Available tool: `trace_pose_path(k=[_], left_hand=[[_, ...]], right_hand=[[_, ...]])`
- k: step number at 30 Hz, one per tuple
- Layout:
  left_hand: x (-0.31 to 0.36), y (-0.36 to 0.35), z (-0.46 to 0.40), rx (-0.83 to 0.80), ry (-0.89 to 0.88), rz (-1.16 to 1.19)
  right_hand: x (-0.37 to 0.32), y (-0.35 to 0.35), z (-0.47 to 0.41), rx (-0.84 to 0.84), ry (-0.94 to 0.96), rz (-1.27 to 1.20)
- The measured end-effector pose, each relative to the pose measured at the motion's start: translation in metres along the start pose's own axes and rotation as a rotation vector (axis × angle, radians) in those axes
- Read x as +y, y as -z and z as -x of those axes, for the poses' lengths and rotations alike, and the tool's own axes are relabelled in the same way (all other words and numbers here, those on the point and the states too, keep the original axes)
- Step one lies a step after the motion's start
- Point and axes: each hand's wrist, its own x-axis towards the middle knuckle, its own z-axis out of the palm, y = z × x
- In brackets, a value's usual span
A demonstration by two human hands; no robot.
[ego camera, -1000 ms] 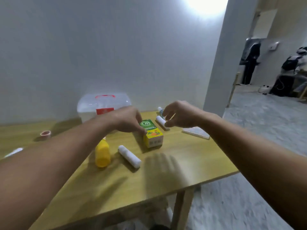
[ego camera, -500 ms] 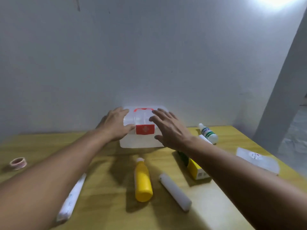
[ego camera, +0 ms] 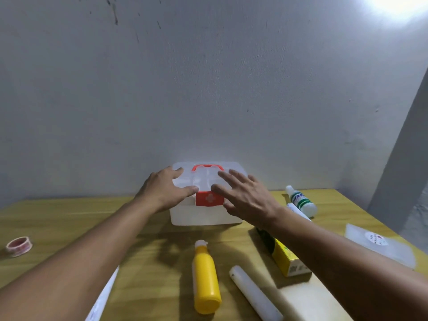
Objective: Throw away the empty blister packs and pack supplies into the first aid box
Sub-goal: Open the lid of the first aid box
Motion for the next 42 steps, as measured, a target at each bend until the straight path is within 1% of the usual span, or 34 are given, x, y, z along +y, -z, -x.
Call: trace_pose_path(k=[4, 12, 15, 18, 23, 25, 27, 29, 30, 35, 37, 39, 42], left_hand=[[0.009, 0.008, 0.011, 0.009, 0.016, 0.021], [0.019, 0.003, 0.019, 0.023, 0.030, -0.004], [0.017, 0.000, 0.019, 0.016, 0.020, -0.027], [0.016, 0.001, 0.019, -0.003, 0.013, -0.038], [0.017, -0.002, 0.021, -0.004, 0.004, -0.070], [0.016, -0.002, 0.020, -0.004, -0.001, -0.077], [0.014, -0.002, 0.019, -0.006, -0.001, -0.073], [0.010, -0.001, 0.017, -0.022, 0.003, -0.017], [0.007, -0.002, 0.016, -0.029, 0.006, 0.047], [-0.004, -0.009, 0.022, -0.005, 0.088, 0.540], [-0.004, -0.012, 0.027, 0.004, 0.102, 0.693], [-0.005, -0.016, 0.033, 0.019, 0.106, 0.772], [-0.009, -0.026, 0.036, 0.025, 0.094, 0.736]], right_hand=[[-0.005, 0.006, 0.013, 0.015, 0.005, 0.004], [-0.023, -0.005, 0.022, 0.053, -0.124, -0.012], [-0.027, -0.008, 0.023, 0.082, -0.142, -0.017], [-0.026, -0.010, 0.022, 0.131, -0.110, 0.022], [-0.016, -0.015, 0.022, 0.255, 0.021, 0.109], [-0.014, -0.015, 0.022, 0.262, 0.045, 0.108], [-0.013, -0.012, 0.023, 0.223, 0.043, 0.090], [-0.014, -0.002, 0.023, 0.200, 0.026, 0.051], [-0.014, 0.004, 0.022, 0.201, 0.014, 0.019], [-0.016, 0.025, 0.018, 0.155, -0.032, -0.108], [-0.015, 0.028, 0.013, 0.168, -0.078, -0.163], [-0.011, 0.033, 0.005, 0.203, -0.119, -0.217], [-0.001, 0.041, -0.013, 0.229, -0.173, -0.300]])
